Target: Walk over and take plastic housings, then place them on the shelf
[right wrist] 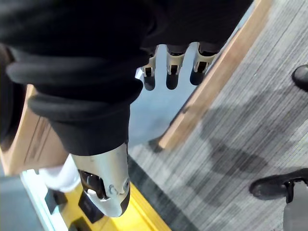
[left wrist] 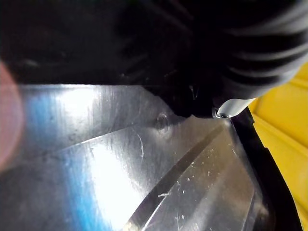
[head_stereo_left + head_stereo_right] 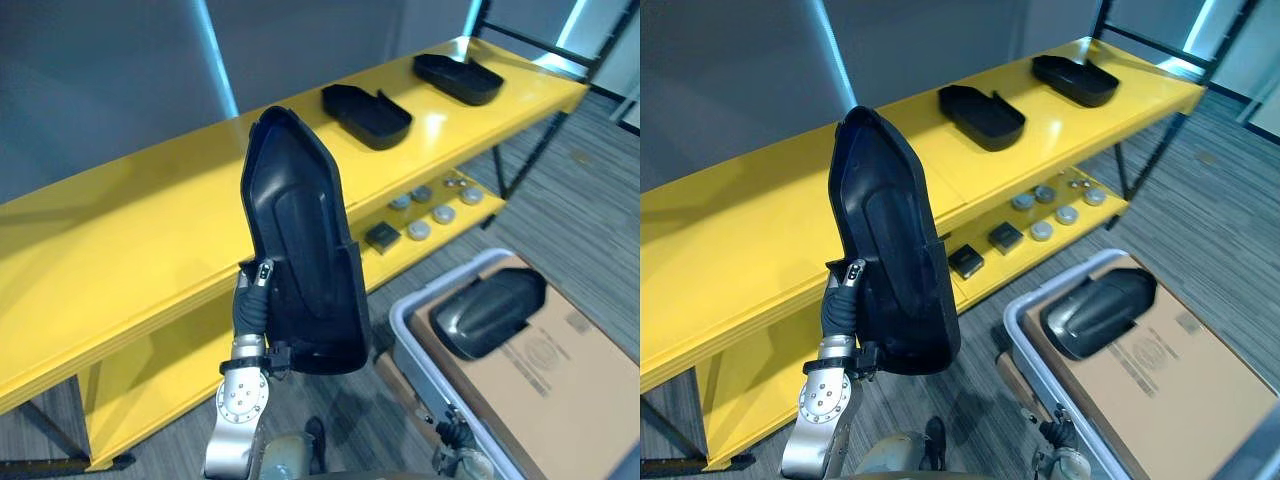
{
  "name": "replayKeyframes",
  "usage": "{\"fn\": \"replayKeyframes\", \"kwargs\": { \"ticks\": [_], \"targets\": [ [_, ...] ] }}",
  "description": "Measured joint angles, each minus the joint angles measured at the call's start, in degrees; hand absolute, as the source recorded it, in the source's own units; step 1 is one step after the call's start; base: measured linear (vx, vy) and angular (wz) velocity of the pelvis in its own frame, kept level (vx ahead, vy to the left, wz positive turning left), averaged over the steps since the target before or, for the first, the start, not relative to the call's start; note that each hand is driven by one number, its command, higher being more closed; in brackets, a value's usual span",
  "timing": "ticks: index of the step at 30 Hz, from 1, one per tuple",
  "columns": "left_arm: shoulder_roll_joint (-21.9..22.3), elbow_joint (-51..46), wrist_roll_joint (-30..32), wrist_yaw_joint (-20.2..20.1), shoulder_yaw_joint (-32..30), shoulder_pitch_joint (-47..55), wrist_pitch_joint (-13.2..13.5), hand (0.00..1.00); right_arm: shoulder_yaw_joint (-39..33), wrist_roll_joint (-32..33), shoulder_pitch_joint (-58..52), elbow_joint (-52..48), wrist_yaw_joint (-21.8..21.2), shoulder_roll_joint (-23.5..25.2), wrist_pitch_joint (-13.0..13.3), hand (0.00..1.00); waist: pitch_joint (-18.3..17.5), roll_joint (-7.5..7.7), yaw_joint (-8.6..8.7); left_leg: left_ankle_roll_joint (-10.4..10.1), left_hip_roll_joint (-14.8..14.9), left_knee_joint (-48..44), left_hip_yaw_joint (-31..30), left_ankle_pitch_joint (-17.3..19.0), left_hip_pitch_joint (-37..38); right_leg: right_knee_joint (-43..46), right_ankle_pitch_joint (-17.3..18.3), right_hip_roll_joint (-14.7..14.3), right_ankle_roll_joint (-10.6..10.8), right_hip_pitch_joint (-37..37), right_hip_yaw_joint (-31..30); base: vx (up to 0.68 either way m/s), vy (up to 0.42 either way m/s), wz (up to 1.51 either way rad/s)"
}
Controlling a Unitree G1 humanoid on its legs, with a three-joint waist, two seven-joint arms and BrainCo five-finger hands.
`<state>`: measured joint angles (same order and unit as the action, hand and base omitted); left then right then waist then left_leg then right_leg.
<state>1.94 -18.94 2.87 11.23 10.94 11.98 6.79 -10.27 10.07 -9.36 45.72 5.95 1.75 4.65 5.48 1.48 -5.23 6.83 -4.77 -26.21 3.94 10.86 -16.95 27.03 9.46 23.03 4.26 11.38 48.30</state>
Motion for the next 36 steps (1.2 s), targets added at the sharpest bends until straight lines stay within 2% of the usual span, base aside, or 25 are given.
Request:
{"fn": "replayKeyframes", "kwargs": {
  "ticks": [1,2,4,7,8,9,10,11,12,13,15,16,17,19,21,23,28,29,30,31,33,36],
  "targets": [
    [-0.07,-0.11,-0.02,0.21,0.14,-0.02,-0.01,1.00,0.01,-0.01,0.26,-0.08,0.00,-0.25,-0.51,0.00,0.03,-0.05,-0.16,0.32,-0.89,-0.68,-2.03,1.16,1.31,7.44,1.62,0.94,-4.33,-3.02,-7.93,0.26,0.190,0.88],
    [-0.33,-0.22,-0.04,0.52,0.12,-0.09,-0.01,1.00,0.22,-0.02,0.54,-0.61,-0.11,0.35,-0.67,0.00,0.03,-0.05,-0.26,-0.19,-1.32,-0.11,-3.91,1.96,3.31,12.32,4.03,-1.29,-2.73,-6.71,-18.12,0.18,0.132,0.76],
    [-0.52,-0.25,0.02,0.56,0.71,-0.35,0.08,1.00,1.20,-0.02,0.67,-0.63,-0.13,0.74,-0.60,0.00,-0.05,0.05,-0.33,-0.76,-1.53,2.78,-6.45,2.26,7.28,14.52,6.59,-5.19,-0.68,-11.64,-27.17,0.17,0.086,0.64],
    [-0.79,0.08,0.05,0.70,3.62,-2.29,0.23,1.00,1.19,0.01,0.26,-0.54,-0.07,0.76,-0.65,0.00,-0.33,0.46,0.27,-1.12,-2.42,5.65,-11.43,1.96,11.23,10.71,8.47,-8.89,0.38,-18.26,-30.45,0.17,0.017,0.84],
    [-0.99,0.82,0.07,0.87,4.75,-3.14,0.53,1.00,1.19,0.05,-0.12,-0.49,-0.04,0.70,-0.65,0.00,-0.34,0.41,0.93,-1.23,-2.52,5.85,-13.47,1.79,12.05,8.17,8.46,-10.26,0.39,-19.86,-31.55,0.20,-0.069,1.34],
    [-1.19,1.96,0.10,1.08,5.81,-4.16,0.73,1.00,1.17,0.07,-0.88,-0.31,-0.03,0.68,-0.66,0.00,-0.90,1.03,2.09,-1.22,-3.23,6.26,-16.93,1.59,12.91,2.82,8.14,-11.82,0.76,-21.41,-33.83,0.25,-0.099,1.40],
    [-1.21,2.18,0.18,1.23,6.17,-4.45,0.73,1.00,1.13,0.11,-1.34,-0.32,0.06,0.71,-0.60,0.00,-1.22,1.53,2.82,-1.41,-3.76,6.22,-18.27,1.71,13.18,0.60,7.71,-11.95,0.94,-21.79,-34.50,0.27,-0.158,1.59],
    [-1.11,2.90,0.19,1.38,6.80,-4.71,1.09,1.00,0.78,0.15,-1.87,-0.27,0.07,0.98,-0.62,0.00,-1.95,2.62,2.93,-2.31,-4.59,6.15,-19.32,2.26,13.54,-3.78,5.12,-11.77,0.83,-21.67,-34.77,0.27,-0.191,1.19],
    [-1.14,3.43,0.20,1.45,6.99,-4.70,1.23,1.00,0.39,0.23,-2.65,0.11,0.03,0.94,-0.65,0.00,-2.69,3.62,2.75,-3.38,-4.83,5.66,-18.84,2.91,13.62,-6.64,-1.27,-11.36,-0.45,-20.94,-34.39,0.28,-0.201,1.18],
    [-1.00,4.01,0.24,1.44,7.03,-4.74,1.28,1.00,-0.06,0.40,-2.74,0.20,0.02,0.87,-0.69,0.00,-2.97,3.54,2.81,-3.64,-4.51,5.00,-18.73,3.07,13.54,-7.22,-2.22,-11.39,0.47,-19.92,-33.19,0.29,-0.195,0.87],
    [-1.02,4.36,0.28,1.44,6.97,-4.09,1.31,1.00,-0.68,0.64,-2.38,0.06,0.14,0.90,-0.65,0.00,-3.80,1.84,2.36,-3.92,-2.22,5.72,-17.32,2.99,13.79,-10.33,-2.78,-13.18,-0.42,-18.08,-30.75,0.25,-0.167,0.47],
    [-0.99,4.40,0.19,1.54,6.82,-4.14,1.29,1.00,-0.71,0.63,-1.75,0.05,0.08,0.99,-0.63,0.00,-4.08,1.18,1.76,-4.85,-1.10,7.14,-16.83,2.73,14.08,-12.13,-3.17,-14.27,-1.03,-17.35,-30.15,0.23,-0.189,0.00],
    [-0.94,4.44,0.10,1.40,7.03,-4.18,1.29,1.00,-0.30,0.62,-1.50,0.08,-0.06,1.07,-0.66,0.00,-4.15,1.16,1.30,-6.41,-0.02,9.38,-15.78,1.82,15.21,-13.98,-3.70,-15.09,-1.81,-16.38,-29.99,0.20,-0.189,-0.06],
    [-0.87,5.08,0.09,1.21,7.50,-4.33,1.34,1.00,-0.81,0.63,-1.57,0.08,0.02,1.02,-0.67,0.00,-4.38,1.30,1.48,-8.07,1.01,12.68,-14.62,0.75,17.08,-16.64,-4.03,-15.95,-2.33,-14.28,-29.38,0.20,-0.189,0.02],
    [-0.96,6.39,0.09,1.06,7.66,-4.42,1.33,1.00,-1.73,0.63,-1.75,0.23,0.10,1.02,-0.66,0.00,-5.21,1.34,1.48,-8.41,2.07,14.62,-14.57,0.52,17.90,-18.65,-4.30,-17.15,-2.71,-13.31,-29.35,0.14,-0.120,-0.03],
    [-1.02,8.63,0.10,1.12,7.67,-4.52,1.30,1.00,-2.19,0.61,-1.84,1.16,0.09,1.08,-0.64,0.00,-6.06,2.45,1.56,-10.14,2.54,15.99,-14.49,-0.57,18.17,-20.92,-5.08,-17.91,-3.53,-12.56,-29.37,0.10,-0.088,-0.02],
    [-1.85,13.82,0.12,1.26,7.40,-4.42,1.25,1.00,-2.75,0.57,-0.68,3.55,0.17,0.51,-0.59,0.00,-6.34,2.50,2.59,-10.65,2.00,13.48,-13.90,-0.86,18.99,-25.62,-7.84,-18.05,-3.89,-8.77,-29.42,0.07,-0.010,0.01],
    [-2.59,14.95,0.19,1.23,7.42,-4.42,1.25,1.00,-2.75,0.55,0.09,3.97,0.17,0.84,-0.53,0.00,-6.01,3.33,2.96,-9.91,1.33,12.59,-12.77,0.31,17.57,-26.17,-8.21,-16.93,-3.49,-8.39,-29.47,-0.01,0.058,0.09],
    [-2.92,15.17,0.39,0.96,8.00,-4.21,1.18,1.00,-2.94,0.54,0.91,5.35,0.19,0.05,-0.34,0.00,-6.66,1.36,3.87,-9.48,3.51,18.46,-11.08,-1.69,18.88,-26.61,-8.58,-17.85,-2.87,-8.57,-29.41,-0.01,0.068,0.06],
    [-3.07,15.16,0.58,0.98,8.15,-4.17,1.18,1.00,-2.96,0.53,1.34,5.81,0.21,-0.18,-0.40,0.00,-6.86,1.05,3.93,-8.43,3.57,19.89,-10.77,-2.37,19.50,-27.32,-9.26,-17.84,-2.41,-8.57,-29.44,0.01,0.039,0.05],
    [-3.98,15.23,0.71,1.30,7.93,-4.27,1.15,1.00,-2.69,0.38,2.00,5.83,0.10,0.83,-0.53,0.00,-6.64,1.65,4.17,-7.56,2.82,20.20,-10.84,-3.01,19.04,-28.44,-10.82,-17.30,-1.99,-8.70,-29.64,-0.03,0.082,0.00],
    [-5.04,15.24,1.87,1.34,7.09,-4.60,0.99,1.00,-2.83,-0.06,2.21,6.44,0.12,0.77,-0.53,0.00,-6.61,1.78,4.31,-6.48,1.79,20.21,-11.00,-3.69,18.85,-28.56,-11.33,-16.76,-1.81,-8.68,-29.76,-0.09,0.051,0.06]
  ]
}}
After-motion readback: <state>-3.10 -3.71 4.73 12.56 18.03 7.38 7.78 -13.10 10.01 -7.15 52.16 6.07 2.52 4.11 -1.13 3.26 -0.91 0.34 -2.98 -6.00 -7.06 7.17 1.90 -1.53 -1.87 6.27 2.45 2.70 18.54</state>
